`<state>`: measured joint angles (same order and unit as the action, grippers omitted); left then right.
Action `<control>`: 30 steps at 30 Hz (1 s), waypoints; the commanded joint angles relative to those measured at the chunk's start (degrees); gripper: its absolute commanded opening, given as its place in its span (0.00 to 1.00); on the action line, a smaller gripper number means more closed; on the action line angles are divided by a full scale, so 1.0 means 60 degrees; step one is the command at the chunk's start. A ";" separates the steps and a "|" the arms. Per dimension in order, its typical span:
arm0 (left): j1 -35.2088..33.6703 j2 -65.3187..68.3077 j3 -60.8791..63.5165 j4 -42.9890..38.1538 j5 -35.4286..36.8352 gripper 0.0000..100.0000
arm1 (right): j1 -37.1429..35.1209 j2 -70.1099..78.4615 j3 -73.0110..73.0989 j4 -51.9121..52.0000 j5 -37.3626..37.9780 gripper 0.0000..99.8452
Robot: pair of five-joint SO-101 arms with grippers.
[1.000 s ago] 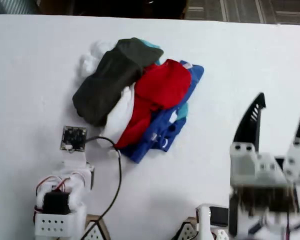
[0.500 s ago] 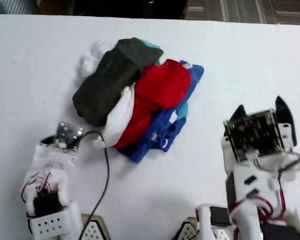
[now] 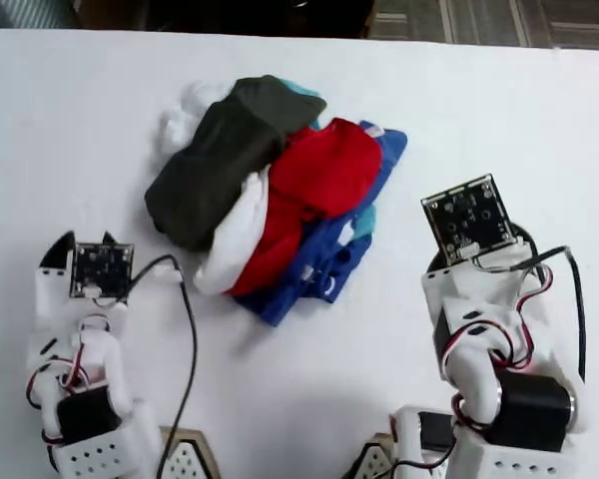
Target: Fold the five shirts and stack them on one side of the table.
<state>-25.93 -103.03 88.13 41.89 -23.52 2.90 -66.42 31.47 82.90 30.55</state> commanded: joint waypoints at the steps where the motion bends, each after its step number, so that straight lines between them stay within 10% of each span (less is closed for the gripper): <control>1: 0.0381 0.0337 -0.0828 -0.0147 0.0073 0.17 | 0.0066 0.0095 0.0073 0.0037 -0.0029 0.23; 12: 0.0630 0.8381 -0.6337 0.0908 0.0264 0.17 | 0.0066 0.0095 0.0073 0.0051 -0.0029 0.23; 21: 0.2535 1.3641 -1.1612 0.4659 0.3766 0.32 | 0.0095 0.0095 0.0073 0.0462 0.0000 0.23; 30: 0.4747 1.7905 -1.6066 0.6110 0.3150 0.32 | 0.0125 0.0095 0.0044 0.1150 0.0044 0.23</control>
<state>-0.88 -1.76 1.10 77.05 -4.09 2.90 -66.42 32.09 88.62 30.55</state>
